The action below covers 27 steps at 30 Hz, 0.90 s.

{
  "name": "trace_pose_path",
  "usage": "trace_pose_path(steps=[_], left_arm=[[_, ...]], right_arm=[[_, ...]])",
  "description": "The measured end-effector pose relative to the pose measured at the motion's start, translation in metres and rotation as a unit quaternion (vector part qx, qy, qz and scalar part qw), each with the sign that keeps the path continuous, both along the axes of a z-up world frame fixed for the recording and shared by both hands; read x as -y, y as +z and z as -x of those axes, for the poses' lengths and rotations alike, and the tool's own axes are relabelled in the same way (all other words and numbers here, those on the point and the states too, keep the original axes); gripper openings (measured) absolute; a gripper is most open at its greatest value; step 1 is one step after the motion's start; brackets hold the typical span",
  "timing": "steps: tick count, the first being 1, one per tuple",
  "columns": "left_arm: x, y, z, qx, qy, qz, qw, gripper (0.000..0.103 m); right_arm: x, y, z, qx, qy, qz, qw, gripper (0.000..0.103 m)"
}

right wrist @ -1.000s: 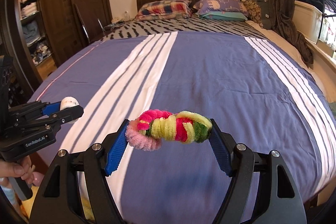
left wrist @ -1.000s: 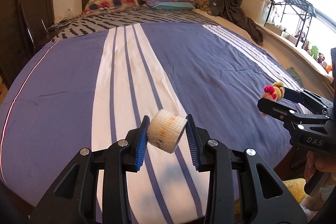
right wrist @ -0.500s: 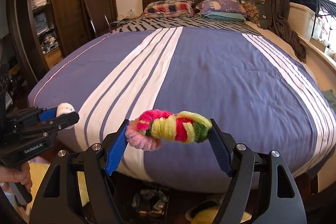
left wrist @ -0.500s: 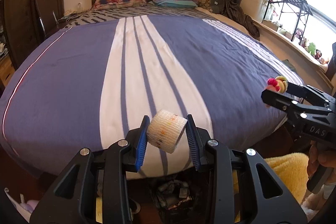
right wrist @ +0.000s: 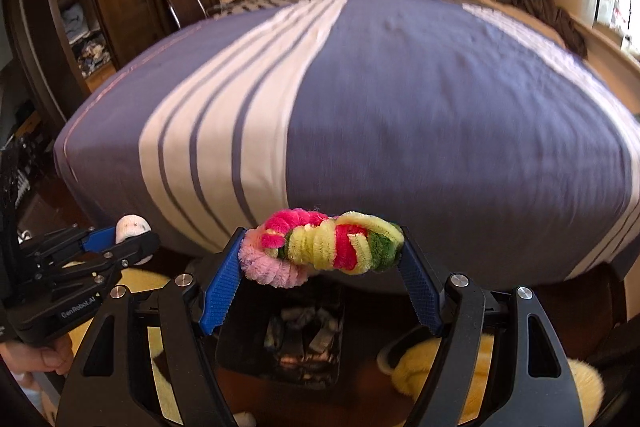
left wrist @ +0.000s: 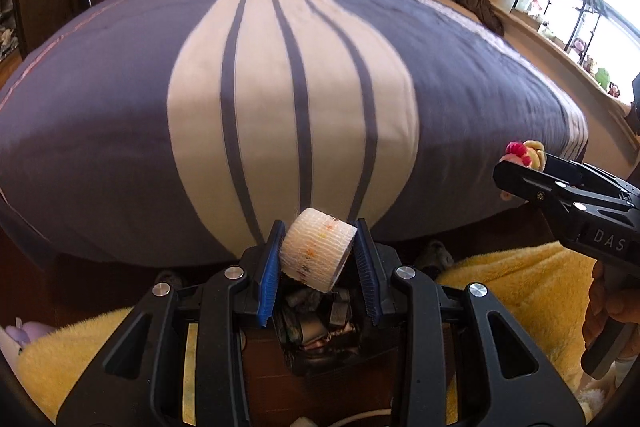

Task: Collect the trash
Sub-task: 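Lower the held toy and tape roll down toward the black bin, then open both grippers to drop the toy and tape roll into the bin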

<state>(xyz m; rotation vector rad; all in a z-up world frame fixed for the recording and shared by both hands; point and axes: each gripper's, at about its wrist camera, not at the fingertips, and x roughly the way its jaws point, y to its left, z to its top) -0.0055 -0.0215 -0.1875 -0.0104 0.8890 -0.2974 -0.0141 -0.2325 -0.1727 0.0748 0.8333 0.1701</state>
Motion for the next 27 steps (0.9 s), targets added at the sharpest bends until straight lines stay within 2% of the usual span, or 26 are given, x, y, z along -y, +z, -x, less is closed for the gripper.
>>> trace_pose_path(steps=[10, 15, 19, 23, 27], left_arm=[[0.005, -0.087, -0.002, -0.093, -0.014, -0.007, 0.9956, 0.033], [0.008, -0.125, -0.006, -0.139, -0.025, -0.009, 0.99, 0.033], [0.013, -0.156, -0.011, -0.185, -0.034, 0.001, 0.9821, 0.033], [0.017, -0.177, -0.015, -0.222, -0.041, 0.013, 0.9742, 0.033], [0.016, -0.187, -0.02, -0.237, -0.039, 0.019, 0.9706, 0.033]], right_arm=[[-0.009, -0.077, -0.001, -0.082, 0.004, -0.006, 0.997, 0.074], [-0.017, -0.111, -0.005, -0.122, 0.01, -0.009, 0.992, 0.074], [-0.023, -0.137, -0.014, -0.157, 0.017, -0.01, 0.987, 0.074], [-0.029, -0.16, -0.024, -0.183, 0.023, -0.009, 0.983, 0.074], [-0.034, -0.169, -0.036, -0.198, 0.028, -0.008, 0.98, 0.075]])
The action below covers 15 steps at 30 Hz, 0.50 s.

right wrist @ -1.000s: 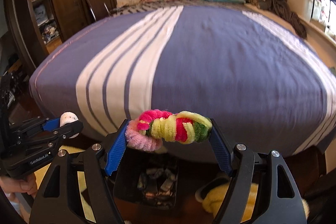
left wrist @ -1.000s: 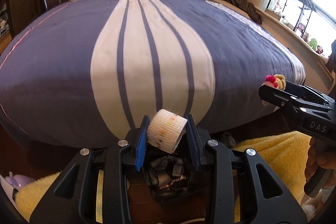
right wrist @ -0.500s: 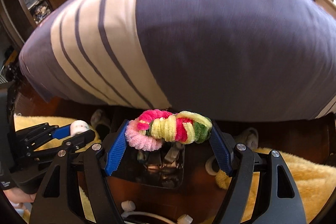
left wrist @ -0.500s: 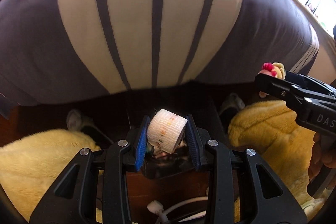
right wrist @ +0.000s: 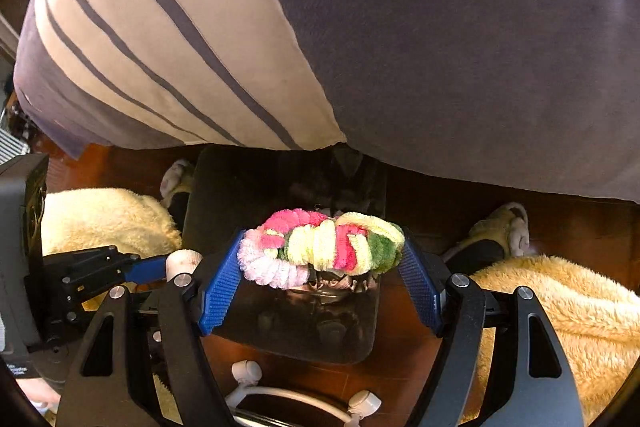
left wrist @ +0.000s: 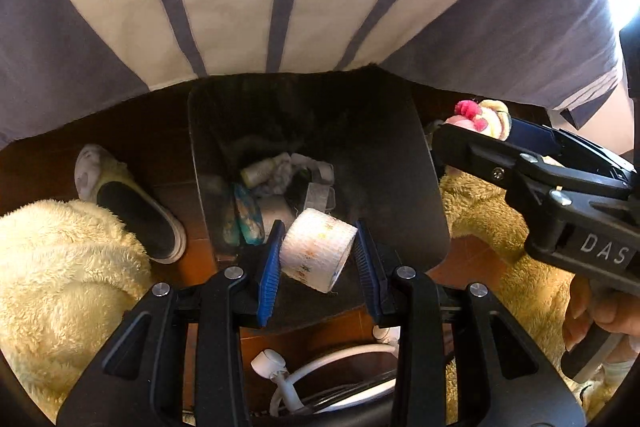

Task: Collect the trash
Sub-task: 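Open both grippers to drop the toy and tape roll into the bin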

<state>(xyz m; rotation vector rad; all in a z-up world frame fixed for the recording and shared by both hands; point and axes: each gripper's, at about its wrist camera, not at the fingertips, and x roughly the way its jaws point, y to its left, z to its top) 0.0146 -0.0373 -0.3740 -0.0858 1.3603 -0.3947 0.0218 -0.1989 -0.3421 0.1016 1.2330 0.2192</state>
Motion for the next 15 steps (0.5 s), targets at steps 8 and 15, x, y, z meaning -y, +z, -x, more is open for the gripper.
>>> trace_pose_path(steps=[8, 15], left_arm=[[0.0, 0.001, -0.008, -0.001, 0.002, -0.01, 0.9999, 0.059], [-0.004, 0.021, -0.005, 0.027, 0.005, -0.032, 0.9991, 0.086]], right_arm=[[0.0, -0.005, -0.009, -0.009, -0.004, -0.009, 1.0, 0.086], [0.012, 0.019, -0.005, 0.025, -0.026, 0.007, 0.999, 0.1]])
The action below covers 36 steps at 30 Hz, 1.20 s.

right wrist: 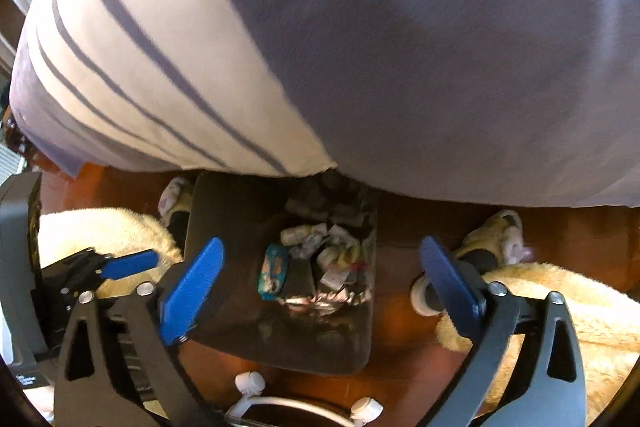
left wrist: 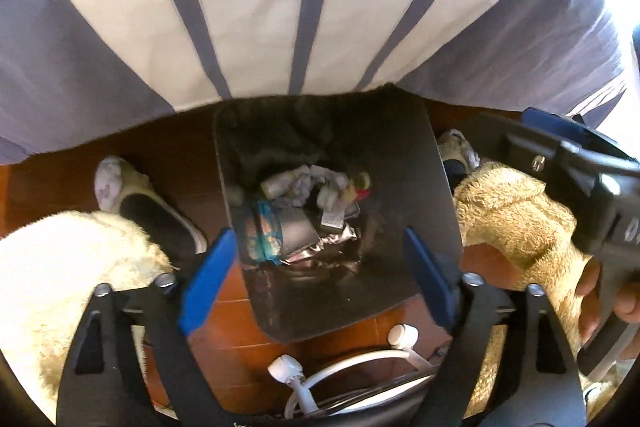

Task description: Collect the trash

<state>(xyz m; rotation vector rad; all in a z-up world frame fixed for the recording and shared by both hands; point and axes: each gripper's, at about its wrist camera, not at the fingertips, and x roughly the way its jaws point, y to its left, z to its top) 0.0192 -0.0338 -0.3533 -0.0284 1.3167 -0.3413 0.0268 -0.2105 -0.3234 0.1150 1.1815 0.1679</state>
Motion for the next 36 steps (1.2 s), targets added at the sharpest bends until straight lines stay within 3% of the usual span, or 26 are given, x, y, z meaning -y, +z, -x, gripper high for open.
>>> trace_pose_path(steps=[3, 10, 13, 18, 23, 28, 36], left_arm=[[-0.004, 0.016, 0.005, 0.027, 0.002, -0.008, 0.9996, 0.095], [-0.019, 0.079, 0.009, 0.111, 0.027, -0.019, 0.9932, 0.095], [-0.025, 0.116, 0.01, 0.161, 0.043, -0.025, 0.9858, 0.095], [-0.034, 0.186, 0.016, 0.249, 0.066, -0.017, 0.9662, 0.095], [-0.038, 0.252, 0.026, 0.331, 0.084, -0.006, 0.9397, 0.095], [-0.033, 0.298, 0.036, 0.393, 0.082, 0.001, 0.916, 0.095], [-0.028, 0.345, 0.051, 0.452, 0.091, 0.001, 0.8876, 0.095]], right_arm=[[0.007, 0.015, 0.005, 0.02, -0.009, 0.011, 1.0, 0.1], [0.031, 0.068, 0.02, 0.086, -0.043, 0.025, 0.995, 0.1], [0.036, 0.11, 0.029, 0.145, -0.054, 0.044, 0.987, 0.1], [0.044, 0.171, 0.043, 0.226, -0.076, 0.06, 0.969, 0.1], [0.051, 0.229, 0.057, 0.298, -0.09, 0.059, 0.948, 0.1], [0.06, 0.275, 0.069, 0.354, -0.101, 0.057, 0.928, 0.1], [0.065, 0.322, 0.086, 0.415, -0.124, 0.074, 0.898, 0.1]])
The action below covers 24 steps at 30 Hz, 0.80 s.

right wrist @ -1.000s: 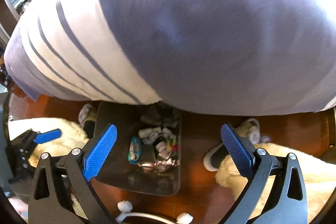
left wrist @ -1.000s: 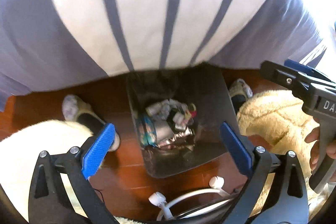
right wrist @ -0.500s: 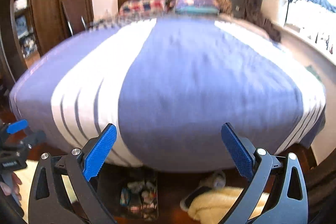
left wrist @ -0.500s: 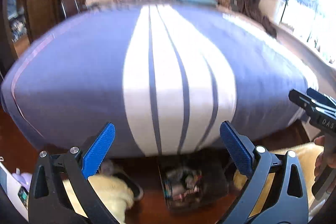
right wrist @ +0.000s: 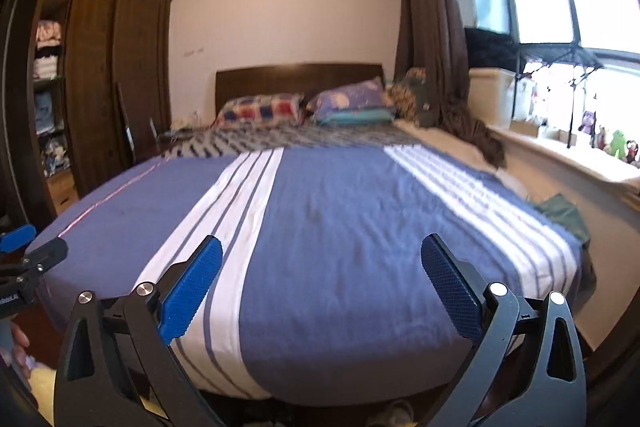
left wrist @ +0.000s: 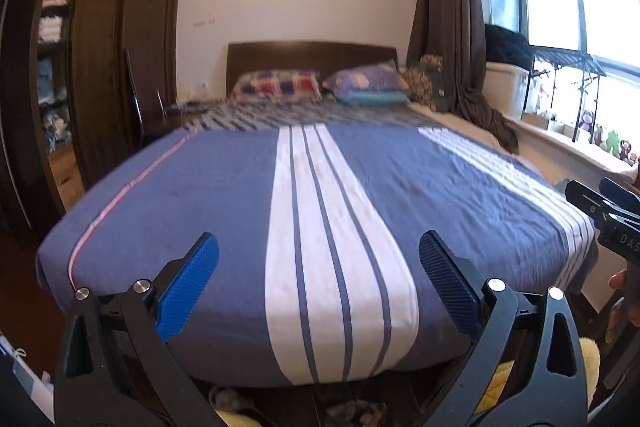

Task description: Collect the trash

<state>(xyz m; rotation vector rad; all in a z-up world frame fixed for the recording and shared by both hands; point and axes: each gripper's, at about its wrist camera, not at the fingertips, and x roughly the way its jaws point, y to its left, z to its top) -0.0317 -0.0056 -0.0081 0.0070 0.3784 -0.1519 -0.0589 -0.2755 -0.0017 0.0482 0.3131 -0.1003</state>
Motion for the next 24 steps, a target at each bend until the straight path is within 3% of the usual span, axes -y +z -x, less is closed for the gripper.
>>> trace_pose_path(steps=[8, 24], left_arm=[[0.0, 0.024, 0.015, 0.024, 0.002, 0.006, 0.9997, 0.095], [-0.009, 0.028, 0.021, 0.028, -0.005, 0.016, 0.9995, 0.095]], right_arm=[[-0.005, 0.017, 0.019, 0.032, -0.014, 0.011, 0.999, 0.1], [-0.009, 0.018, 0.025, 0.033, -0.005, 0.003, 0.999, 0.1]])
